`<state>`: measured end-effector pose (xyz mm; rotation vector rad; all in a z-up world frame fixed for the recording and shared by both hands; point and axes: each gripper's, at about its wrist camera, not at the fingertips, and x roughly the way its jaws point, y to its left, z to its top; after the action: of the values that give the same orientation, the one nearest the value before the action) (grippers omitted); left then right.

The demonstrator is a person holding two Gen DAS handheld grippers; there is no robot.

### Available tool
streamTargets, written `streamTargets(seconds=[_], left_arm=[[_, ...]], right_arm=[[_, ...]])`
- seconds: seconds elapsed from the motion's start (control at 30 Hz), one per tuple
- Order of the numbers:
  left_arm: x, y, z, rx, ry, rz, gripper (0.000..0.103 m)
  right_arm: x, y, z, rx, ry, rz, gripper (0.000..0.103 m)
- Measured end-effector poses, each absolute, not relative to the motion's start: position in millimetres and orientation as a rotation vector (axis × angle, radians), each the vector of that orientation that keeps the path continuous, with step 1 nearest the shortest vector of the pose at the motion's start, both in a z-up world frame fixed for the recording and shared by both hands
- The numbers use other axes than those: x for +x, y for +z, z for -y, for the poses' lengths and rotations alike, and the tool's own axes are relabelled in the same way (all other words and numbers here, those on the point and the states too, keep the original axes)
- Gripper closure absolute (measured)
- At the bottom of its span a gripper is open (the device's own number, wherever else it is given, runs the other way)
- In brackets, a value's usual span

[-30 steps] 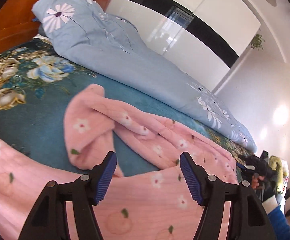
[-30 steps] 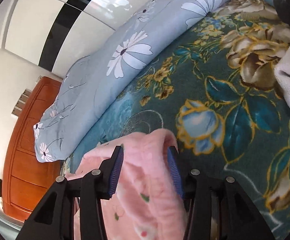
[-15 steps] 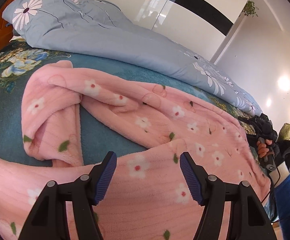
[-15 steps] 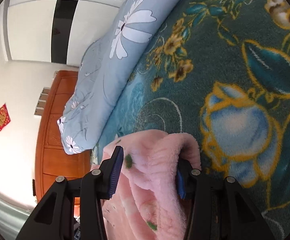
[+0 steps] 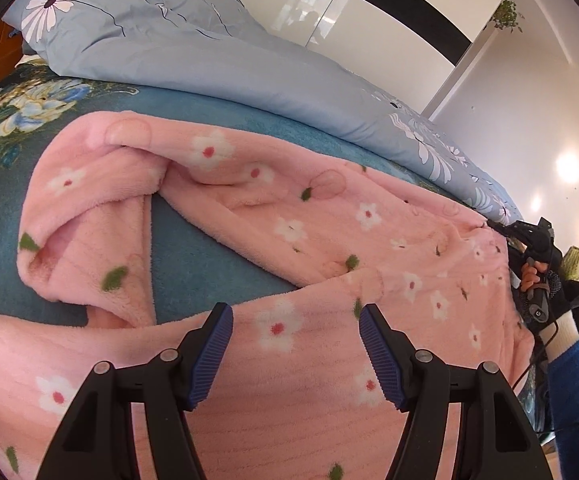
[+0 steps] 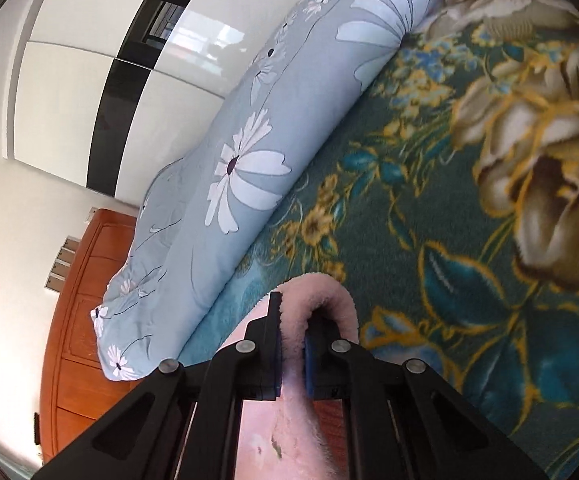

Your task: Fold clothes

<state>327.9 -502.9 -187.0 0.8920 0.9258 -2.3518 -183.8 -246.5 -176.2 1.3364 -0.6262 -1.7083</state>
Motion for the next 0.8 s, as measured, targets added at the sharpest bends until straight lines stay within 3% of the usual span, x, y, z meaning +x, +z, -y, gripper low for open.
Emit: streamTargets(seconds=[0.3,0.37,0.4,0.5,0.8], left_arm=[[360,-163,510,0.816,-2.324,-0.899,0.034],[379,-156,518,0.765,-2.285,-0.907,0.034],[390,-155,524,0.742,-2.256,-0.918,0.033],[421,-157,545,0.697,-2.163,-0.967,0.030],[438,-211,617,0.826,-1.993,-1.094,0.031]], right_arm=[[-163,-167,266,1.372,-1.808,0.401,0.089],[-150,-151,268,1.332,-1.842,0.323,0.069],[-142,-142,269,1.307,-1.858,0.285,0.054],[-112,-116,266,1.214,-1.929,0.173,0.041],[-17,-74,254,1.015,-1.926,0.003,0.041]])
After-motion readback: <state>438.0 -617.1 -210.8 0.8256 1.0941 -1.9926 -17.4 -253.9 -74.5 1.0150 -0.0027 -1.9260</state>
